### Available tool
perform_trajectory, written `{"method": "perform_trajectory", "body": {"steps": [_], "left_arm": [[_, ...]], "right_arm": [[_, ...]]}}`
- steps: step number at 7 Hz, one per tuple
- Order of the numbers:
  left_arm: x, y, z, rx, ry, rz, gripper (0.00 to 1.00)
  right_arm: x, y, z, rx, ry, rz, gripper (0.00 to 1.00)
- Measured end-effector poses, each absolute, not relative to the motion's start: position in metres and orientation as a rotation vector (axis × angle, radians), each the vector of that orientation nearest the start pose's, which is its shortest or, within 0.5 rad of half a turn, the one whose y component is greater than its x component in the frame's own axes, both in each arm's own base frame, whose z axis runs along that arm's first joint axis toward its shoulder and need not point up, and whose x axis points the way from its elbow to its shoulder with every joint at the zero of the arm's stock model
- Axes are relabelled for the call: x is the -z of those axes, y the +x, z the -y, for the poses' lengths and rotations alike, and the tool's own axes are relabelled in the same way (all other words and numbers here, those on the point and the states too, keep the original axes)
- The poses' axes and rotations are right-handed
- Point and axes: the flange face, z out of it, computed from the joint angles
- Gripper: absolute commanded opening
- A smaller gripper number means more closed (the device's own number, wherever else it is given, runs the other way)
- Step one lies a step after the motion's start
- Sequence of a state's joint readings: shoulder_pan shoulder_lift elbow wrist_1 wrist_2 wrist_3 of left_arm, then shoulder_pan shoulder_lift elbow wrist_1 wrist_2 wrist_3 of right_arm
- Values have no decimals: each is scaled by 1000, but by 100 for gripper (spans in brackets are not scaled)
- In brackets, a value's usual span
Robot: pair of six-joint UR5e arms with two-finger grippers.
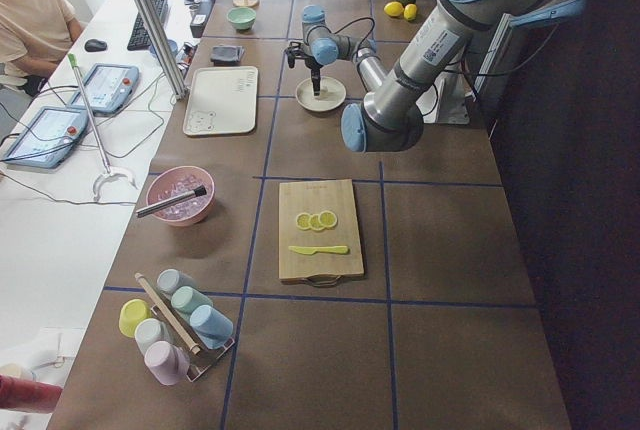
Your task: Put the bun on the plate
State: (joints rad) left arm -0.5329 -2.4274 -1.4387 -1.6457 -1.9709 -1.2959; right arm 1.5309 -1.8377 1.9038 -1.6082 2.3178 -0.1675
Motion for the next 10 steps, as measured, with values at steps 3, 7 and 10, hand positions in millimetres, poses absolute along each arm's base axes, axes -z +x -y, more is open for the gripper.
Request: {"method": "perform_trajectory", "body": {"steps": [3, 7, 10], "left_arm": [[-281, 426, 456, -112, 39, -799, 100], [-440, 158, 476, -273, 83, -713, 100], [-562, -22, 436, -87, 33, -723, 100]], "right_arm": [[-620, 50, 383, 208, 70, 745, 100], [-624, 50, 384, 205, 62, 745, 100], [-627, 50, 384, 203, 57, 745, 100]]}}
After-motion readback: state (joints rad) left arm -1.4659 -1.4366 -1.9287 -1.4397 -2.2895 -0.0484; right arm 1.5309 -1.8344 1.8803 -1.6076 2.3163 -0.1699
